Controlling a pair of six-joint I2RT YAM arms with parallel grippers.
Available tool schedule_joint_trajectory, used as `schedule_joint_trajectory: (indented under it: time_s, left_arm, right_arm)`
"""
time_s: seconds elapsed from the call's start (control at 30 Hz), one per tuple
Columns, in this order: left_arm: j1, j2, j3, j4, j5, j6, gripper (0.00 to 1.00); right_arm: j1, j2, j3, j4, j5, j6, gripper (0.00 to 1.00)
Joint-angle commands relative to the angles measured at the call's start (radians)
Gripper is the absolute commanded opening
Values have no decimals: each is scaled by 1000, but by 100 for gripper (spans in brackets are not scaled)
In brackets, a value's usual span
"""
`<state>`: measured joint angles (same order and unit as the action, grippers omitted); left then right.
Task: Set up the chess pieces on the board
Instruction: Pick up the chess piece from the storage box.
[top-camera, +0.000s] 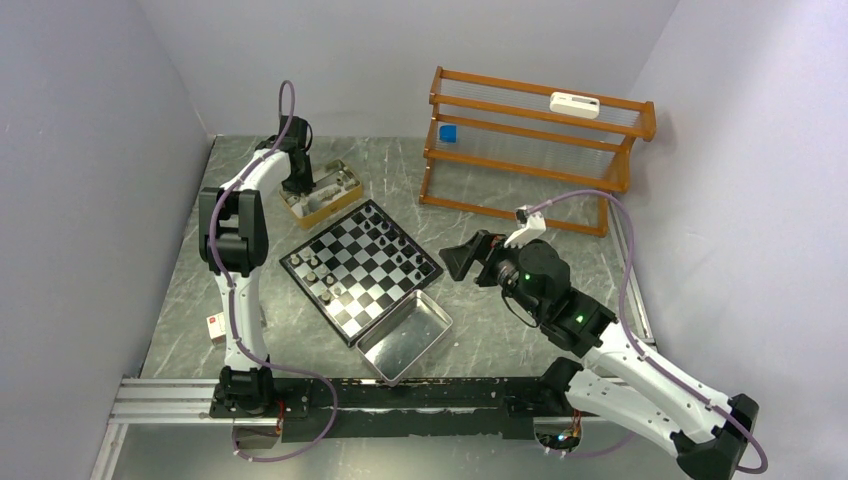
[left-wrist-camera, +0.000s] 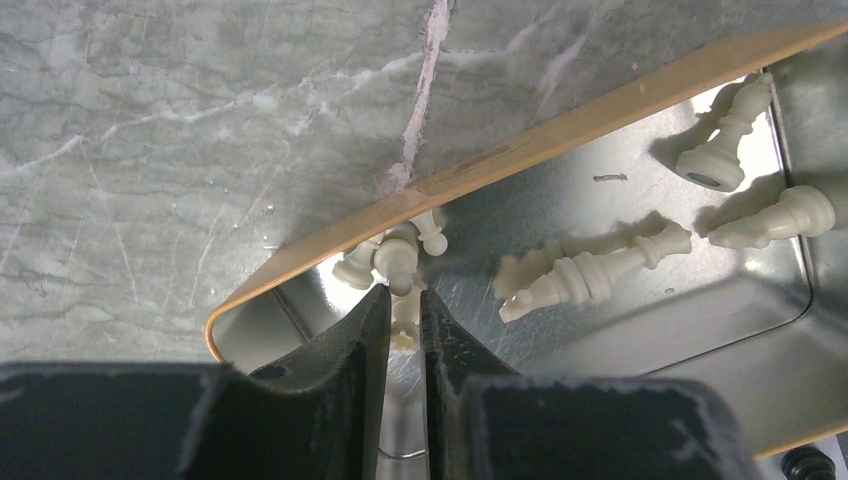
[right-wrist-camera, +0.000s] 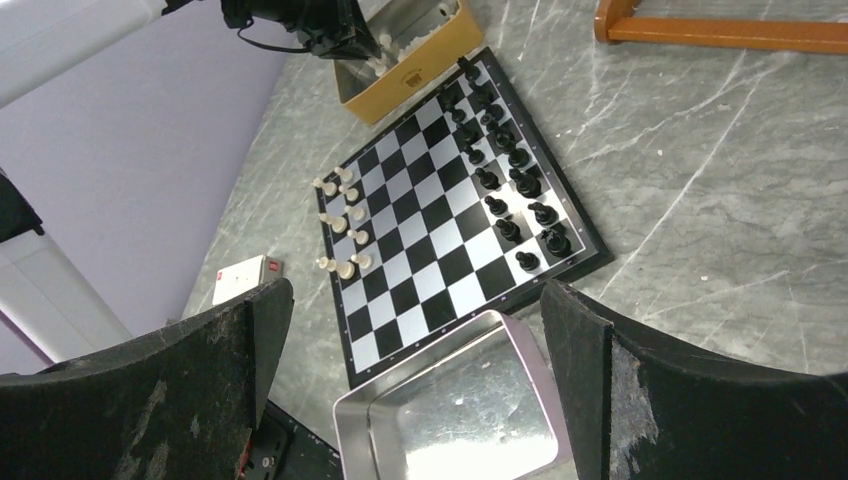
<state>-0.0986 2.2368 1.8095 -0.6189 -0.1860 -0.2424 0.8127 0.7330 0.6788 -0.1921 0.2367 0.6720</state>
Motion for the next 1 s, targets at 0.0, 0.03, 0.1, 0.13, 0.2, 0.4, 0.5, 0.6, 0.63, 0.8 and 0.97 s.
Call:
schedule_joint_trajectory:
  time_s: [0.0,0.03,0.1,0.13,0.2,0.4,0.5,0.6,0.63,0.8,0.97]
  left_arm:
    - [10,9,24,-11,23,11,21]
    - [10,9,25,-15,27,10,21]
    - [10,7,27,-19,33,9,20]
    - [10,5,27,-22,40,10,21]
    - [10,7,34,-34,43,9,25]
    - [10,3,26,-40,41,12,27]
    - [10,1,25,-41,40,12,26]
    - [9,-1,27,-43,42,14,23]
    - [8,0,29,-44,43,15,22]
    - [8,-6,55,-71,51,14,17]
    - [8,-44,75,-96,73,14,16]
  right_arm:
    - [2,-25,7,8,27,-8,100]
    - [1,-27,6,7,27,-8,100]
    - [2,-32,5,6,29,-8,100]
    - [2,-33,4,6,28,-8,100]
    - [2,-33,5,4,30,-7,100]
    - [2,-41,1,5,29,-5,100]
    - [2,-44,1,2,30,-6,100]
    - [2,-48,1,-3,33,-6,100]
    - [2,-49,1,-4,33,-6,100]
    - [2,-51,-1,-4,33,-6,100]
    - [2,-50,8,-7,28,-6,100]
